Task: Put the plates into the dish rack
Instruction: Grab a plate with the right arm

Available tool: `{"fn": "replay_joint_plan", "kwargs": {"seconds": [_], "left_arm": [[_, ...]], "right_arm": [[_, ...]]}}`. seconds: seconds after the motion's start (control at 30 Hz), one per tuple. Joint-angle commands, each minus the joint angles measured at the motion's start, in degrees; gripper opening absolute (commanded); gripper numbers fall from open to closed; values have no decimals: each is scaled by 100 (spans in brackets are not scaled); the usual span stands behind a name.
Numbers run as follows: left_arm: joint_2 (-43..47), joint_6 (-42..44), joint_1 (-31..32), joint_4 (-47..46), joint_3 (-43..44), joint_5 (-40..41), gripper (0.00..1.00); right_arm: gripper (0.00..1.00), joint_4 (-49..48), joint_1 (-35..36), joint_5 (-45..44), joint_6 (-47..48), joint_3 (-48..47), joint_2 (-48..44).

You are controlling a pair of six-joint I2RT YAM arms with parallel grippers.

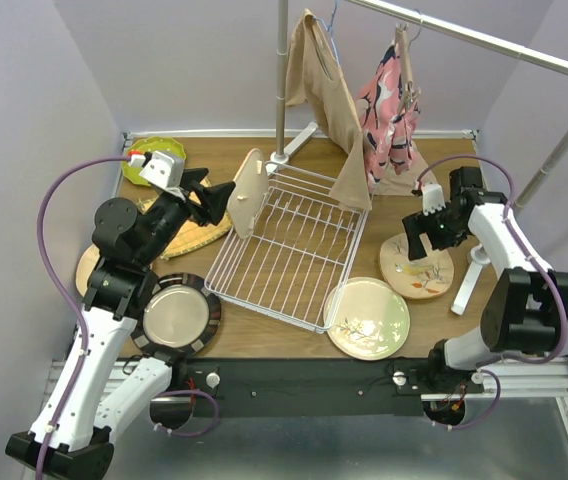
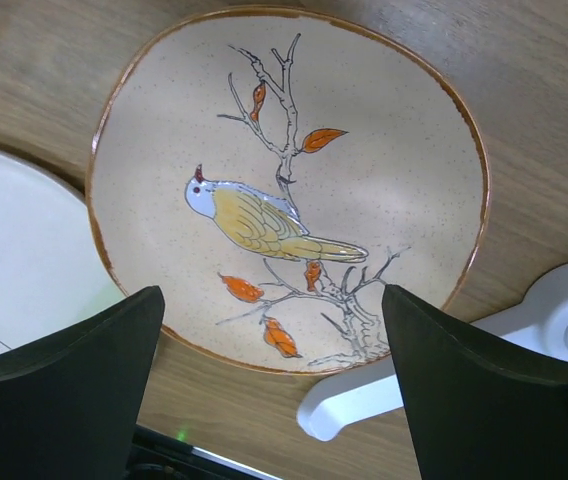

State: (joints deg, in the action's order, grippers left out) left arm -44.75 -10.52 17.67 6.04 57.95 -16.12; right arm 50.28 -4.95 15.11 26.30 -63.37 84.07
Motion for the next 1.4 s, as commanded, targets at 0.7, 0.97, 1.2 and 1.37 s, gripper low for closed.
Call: {"fn": "replay_joint_plan", "kwargs": {"seconds": [0.7,0.97,1.2,1.37], "left_arm": [[283,-345,-9,-420,-504,-102,71],[195,-398,-9,-499,-513,-155,72],[160,-415,-18,-516,-513,-172,71],[116,-424,-9,-525,-496,-172,71]], "right_arm": [[100,289,-964,167,1140,-1388,1788],[100,289,-1087,158,1237,-1608,2130],[98,386,-1087,413,1351,-1590,2500],[93,395,-1087,475,1325,-1704,2789]]}}
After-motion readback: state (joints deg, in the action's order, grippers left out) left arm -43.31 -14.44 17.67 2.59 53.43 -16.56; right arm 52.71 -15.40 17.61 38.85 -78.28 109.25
